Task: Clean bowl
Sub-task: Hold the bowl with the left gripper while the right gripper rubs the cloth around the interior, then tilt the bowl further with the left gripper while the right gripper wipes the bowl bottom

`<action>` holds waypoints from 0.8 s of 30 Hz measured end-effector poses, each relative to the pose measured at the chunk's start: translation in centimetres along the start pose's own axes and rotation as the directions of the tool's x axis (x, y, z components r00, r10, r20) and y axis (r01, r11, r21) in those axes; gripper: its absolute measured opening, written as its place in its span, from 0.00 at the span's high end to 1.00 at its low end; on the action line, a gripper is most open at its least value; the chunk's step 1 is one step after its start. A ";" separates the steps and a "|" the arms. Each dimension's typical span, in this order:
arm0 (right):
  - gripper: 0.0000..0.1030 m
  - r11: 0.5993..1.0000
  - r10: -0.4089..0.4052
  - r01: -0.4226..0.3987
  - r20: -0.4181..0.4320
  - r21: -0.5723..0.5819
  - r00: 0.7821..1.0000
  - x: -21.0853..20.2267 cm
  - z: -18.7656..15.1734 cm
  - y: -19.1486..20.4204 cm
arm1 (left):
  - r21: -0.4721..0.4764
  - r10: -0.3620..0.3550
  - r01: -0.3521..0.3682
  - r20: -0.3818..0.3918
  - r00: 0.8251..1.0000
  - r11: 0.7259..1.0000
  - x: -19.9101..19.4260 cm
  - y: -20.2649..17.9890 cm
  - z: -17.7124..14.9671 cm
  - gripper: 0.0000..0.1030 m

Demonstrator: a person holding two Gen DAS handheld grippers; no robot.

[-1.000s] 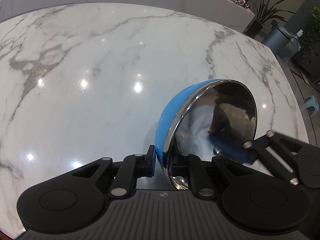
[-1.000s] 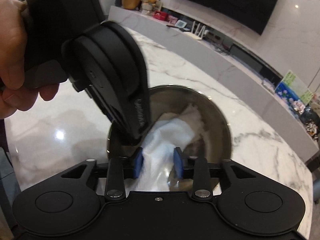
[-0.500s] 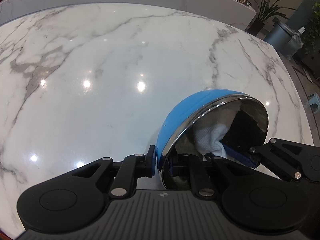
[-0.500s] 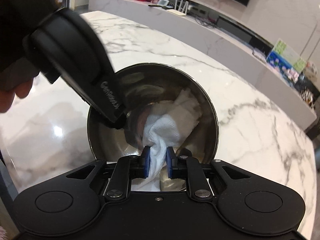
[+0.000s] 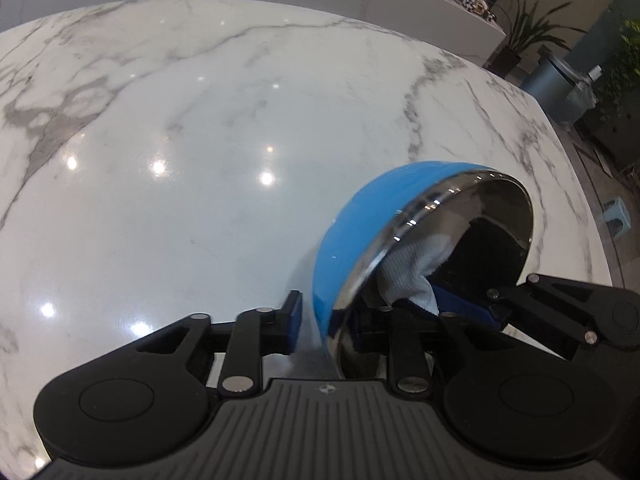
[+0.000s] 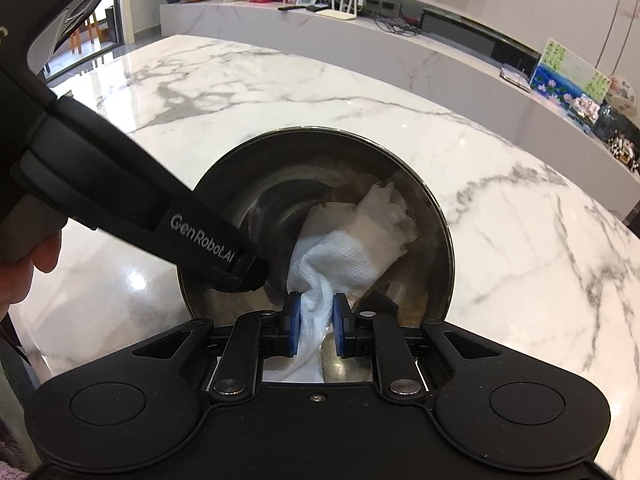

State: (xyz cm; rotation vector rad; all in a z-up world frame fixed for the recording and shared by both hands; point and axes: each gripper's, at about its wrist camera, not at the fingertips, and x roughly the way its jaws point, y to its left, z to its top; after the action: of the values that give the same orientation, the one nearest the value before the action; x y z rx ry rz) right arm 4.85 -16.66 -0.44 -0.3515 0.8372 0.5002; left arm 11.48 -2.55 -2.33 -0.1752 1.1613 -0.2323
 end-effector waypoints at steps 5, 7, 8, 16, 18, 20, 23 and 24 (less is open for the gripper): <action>0.87 1.000 -0.020 0.020 -0.004 -0.013 1.000 -0.6 0.1 -0.1 | 0.107 0.061 -0.063 0.018 0.998 0.992 -0.7 -1.4 -0.4 0.87; 0.87 0.999 -0.034 0.035 0.009 -0.035 0.999 -1.2 0.1 -0.1 | 0.144 0.104 -0.107 0.024 0.994 0.984 -1.0 -1.9 -0.4 0.87; 0.87 0.998 -0.041 0.042 0.015 -0.046 0.999 -1.5 0.1 -0.1 | 0.162 0.127 -0.129 0.026 0.992 0.978 -1.1 -2.2 -0.5 0.87; 0.88 0.958 -0.119 0.127 0.049 -0.258 0.992 -1.4 -0.8 1.7 | 0.299 0.229 -0.224 0.016 0.973 0.928 -1.6 -3.4 -0.7 0.85; 0.88 0.960 -0.112 0.119 0.043 -0.255 0.993 -1.1 -1.1 1.7 | 0.297 0.224 -0.219 0.018 0.974 0.929 -1.6 -3.3 -0.7 0.85; 0.88 0.967 -0.094 0.098 0.030 -0.235 0.995 -0.4 -0.8 1.3 | 0.285 0.208 -0.204 0.017 0.978 0.937 -1.6 -3.1 -0.6 0.86; 0.88 0.988 -0.035 0.036 0.004 -0.153 0.999 0.1 -0.9 0.8 | 0.242 0.157 -0.155 0.009 0.988 0.958 -1.7 -2.6 -0.4 0.86; 0.87 0.993 -0.012 0.011 -0.004 -0.119 1.000 0.2 -1.0 0.7 | 0.229 0.141 -0.140 0.013 0.990 0.963 -1.7 -2.4 -0.4 0.86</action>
State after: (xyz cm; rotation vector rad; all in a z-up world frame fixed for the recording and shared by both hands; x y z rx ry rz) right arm 3.96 -16.53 -1.27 -0.4673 0.8113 0.5402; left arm 10.30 -4.40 -0.36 0.1117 1.1353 -0.2393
